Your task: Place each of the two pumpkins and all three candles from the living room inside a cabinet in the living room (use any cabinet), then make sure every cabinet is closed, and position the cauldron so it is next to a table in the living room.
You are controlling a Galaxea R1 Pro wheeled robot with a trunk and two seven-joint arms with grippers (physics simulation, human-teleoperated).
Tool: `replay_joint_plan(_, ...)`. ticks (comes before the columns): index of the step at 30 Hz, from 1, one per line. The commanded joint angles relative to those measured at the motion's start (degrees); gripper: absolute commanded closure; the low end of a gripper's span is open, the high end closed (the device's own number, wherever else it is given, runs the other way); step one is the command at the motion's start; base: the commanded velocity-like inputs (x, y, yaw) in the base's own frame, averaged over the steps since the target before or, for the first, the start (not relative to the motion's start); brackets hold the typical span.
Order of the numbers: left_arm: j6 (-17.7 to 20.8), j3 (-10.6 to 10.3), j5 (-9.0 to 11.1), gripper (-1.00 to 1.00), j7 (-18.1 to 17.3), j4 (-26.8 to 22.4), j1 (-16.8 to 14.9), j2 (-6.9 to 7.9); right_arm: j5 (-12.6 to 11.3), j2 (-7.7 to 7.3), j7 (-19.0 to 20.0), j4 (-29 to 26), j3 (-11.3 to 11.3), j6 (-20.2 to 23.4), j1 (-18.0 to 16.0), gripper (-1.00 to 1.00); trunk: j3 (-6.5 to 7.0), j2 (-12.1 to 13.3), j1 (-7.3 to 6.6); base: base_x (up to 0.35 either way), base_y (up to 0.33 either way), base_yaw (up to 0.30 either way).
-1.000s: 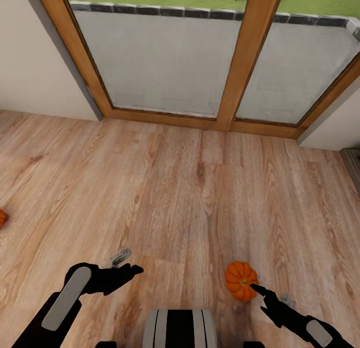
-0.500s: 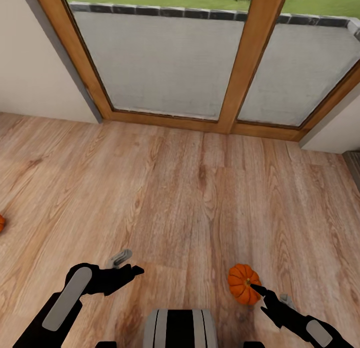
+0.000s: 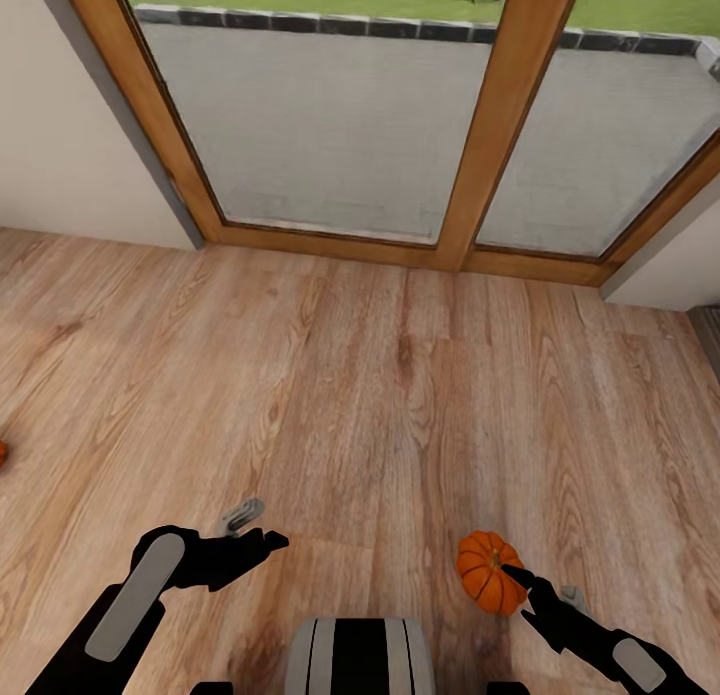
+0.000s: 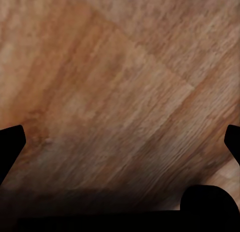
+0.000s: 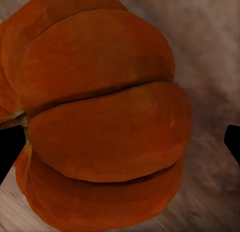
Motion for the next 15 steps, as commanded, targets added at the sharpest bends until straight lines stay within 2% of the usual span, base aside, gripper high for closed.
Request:
replay_joint_plan(1, -0.02, -0.11, 0.59, -1.0, 0.6, -0.04, -0.06, 0.02, 0.85, 0.02, -0.16, 0.11, 0.12, -0.01, 0.0, -1.0, -0.04, -0.01, 0.0, 0.001, 0.0, 0.0)
replay_joint_plan(15, -0.02, -0.06, 0.59, -1.0, 0.6, 0.05, -0.05, -0.14, 1.0, 0.02, -0.19, 0.03, 0.16, -0.01, 0.0, -1.0, -0.04, -0.01, 0.0, 0.01, 0.0, 0.0)
